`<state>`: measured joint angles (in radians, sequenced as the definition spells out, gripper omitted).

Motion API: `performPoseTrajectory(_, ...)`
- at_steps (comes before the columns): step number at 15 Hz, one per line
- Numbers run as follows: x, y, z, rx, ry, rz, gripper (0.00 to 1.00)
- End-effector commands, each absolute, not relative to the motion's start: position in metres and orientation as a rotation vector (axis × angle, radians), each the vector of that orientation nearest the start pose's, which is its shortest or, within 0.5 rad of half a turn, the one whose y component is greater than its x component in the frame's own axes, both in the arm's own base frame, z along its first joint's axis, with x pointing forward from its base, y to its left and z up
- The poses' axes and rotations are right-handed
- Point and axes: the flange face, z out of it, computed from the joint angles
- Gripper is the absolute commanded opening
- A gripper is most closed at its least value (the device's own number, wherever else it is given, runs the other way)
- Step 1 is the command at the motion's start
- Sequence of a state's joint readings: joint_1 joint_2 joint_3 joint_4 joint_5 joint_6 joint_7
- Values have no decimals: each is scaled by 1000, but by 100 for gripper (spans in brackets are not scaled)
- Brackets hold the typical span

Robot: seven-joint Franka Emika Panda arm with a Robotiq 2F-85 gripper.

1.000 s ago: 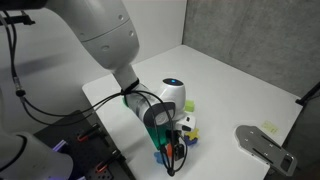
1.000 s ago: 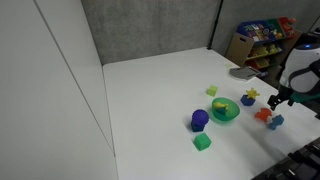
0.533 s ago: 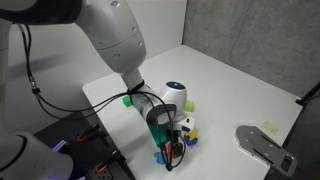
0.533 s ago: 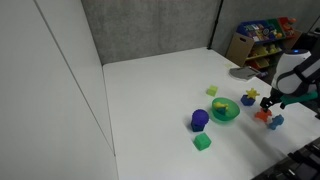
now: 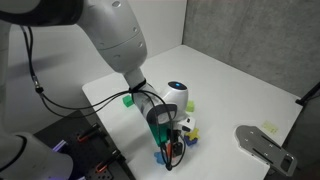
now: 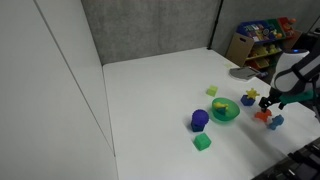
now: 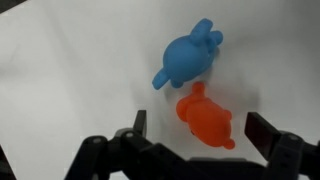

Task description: Put the orange object in the green bowl.

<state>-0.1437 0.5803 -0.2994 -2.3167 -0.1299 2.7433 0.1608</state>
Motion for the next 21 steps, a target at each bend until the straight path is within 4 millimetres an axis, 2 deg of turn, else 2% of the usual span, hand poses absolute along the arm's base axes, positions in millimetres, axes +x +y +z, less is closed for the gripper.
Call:
performPoseTrajectory(1, 441, -224, 97, -3214, 716, 209, 100)
performPoseTrajectory(10, 427, -251, 87, -3075, 758, 166, 100)
performPoseTrajectory(14, 424, -254, 82, -3024, 739, 149, 100)
performPoseTrajectory(15, 423, -254, 80, -3018, 735, 148, 75)
performPoseTrajectory(16, 423, -253, 79, -3021, 728, 140, 74)
performPoseTrajectory(21, 426, -250, 78, -3053, 722, 85, 33)
